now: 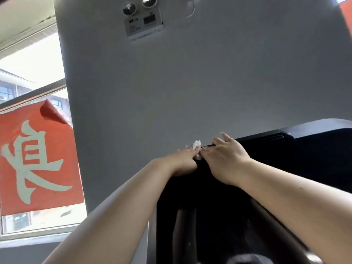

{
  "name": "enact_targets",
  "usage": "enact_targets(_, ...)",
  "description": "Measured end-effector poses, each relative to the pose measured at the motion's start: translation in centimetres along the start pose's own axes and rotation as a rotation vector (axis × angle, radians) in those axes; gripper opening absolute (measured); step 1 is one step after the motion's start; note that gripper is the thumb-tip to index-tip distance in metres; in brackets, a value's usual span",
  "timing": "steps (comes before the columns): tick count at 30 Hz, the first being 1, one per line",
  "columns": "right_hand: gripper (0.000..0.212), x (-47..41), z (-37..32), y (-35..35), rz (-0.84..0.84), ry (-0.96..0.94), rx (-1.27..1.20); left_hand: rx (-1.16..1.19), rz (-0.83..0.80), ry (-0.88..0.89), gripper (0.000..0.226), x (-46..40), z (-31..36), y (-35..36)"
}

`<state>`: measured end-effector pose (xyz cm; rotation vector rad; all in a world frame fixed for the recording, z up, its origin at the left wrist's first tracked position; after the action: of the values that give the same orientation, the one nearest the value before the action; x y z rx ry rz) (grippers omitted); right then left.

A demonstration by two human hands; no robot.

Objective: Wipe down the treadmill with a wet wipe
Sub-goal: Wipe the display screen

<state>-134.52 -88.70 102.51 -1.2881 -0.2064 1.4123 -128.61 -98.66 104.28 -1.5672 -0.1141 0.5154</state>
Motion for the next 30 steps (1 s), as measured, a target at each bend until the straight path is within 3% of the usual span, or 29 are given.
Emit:
enact_targets(5, 0.048, 0.7, 0.5, -0.1, -0.014, 0.041, -0.106, -0.023, 0.000, 0.035, 0.073, -0.8, 1.4, 0.5)
enact_targets(8, 0.048, 0.7, 0.1, 0.1, 0.067, 0.074, -0.324, 0.095, 0.068, 0.031, 0.068, -0.2, 1.1, 0.4)
enact_targets(11, 0.055, 0.5, -0.8, 0.2, 0.036, 0.001, -0.476, 0.202, 0.128, -0.005, 0.066, 0.0, 0.4, 0.5)
enact_targets(16, 0.053, -1.1, -2.0, -0.1, -0.023, -0.026, -0.276, 0.332, 0.146, -0.013, 0.088, 1.2, -2.4, 0.8)
enact_targets(22, 0.047, -2.6, -5.6, -0.6, -0.030, -0.091, -0.482, 0.359, 0.294, -0.010, 0.072, 6.7, -6.5, 1.8)
enact_targets(25, 0.041, -3.7, -8.5, -0.6, -0.016, -0.157, -0.494, 0.330, 0.321, 0.008, 0.075, 9.2, -8.3, 3.1)
enact_targets(30, 0.047, -1.0, -13.2, 0.0, 0.002, -0.382, -0.200, 0.386, 0.268, -0.073, 0.097, 12.6, -11.4, 5.9)
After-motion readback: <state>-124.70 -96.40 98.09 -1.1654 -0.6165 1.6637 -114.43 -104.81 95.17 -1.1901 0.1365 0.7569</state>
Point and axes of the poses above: each hand's wrist, its own x-axis away from the middle knuckle, its own y-axis out of the palm, z = x × y, the point moved 3 cm from there along -x, towards the middle knuckle, and after that the axes turned 2 degrees about y, right-handed, at the moved point
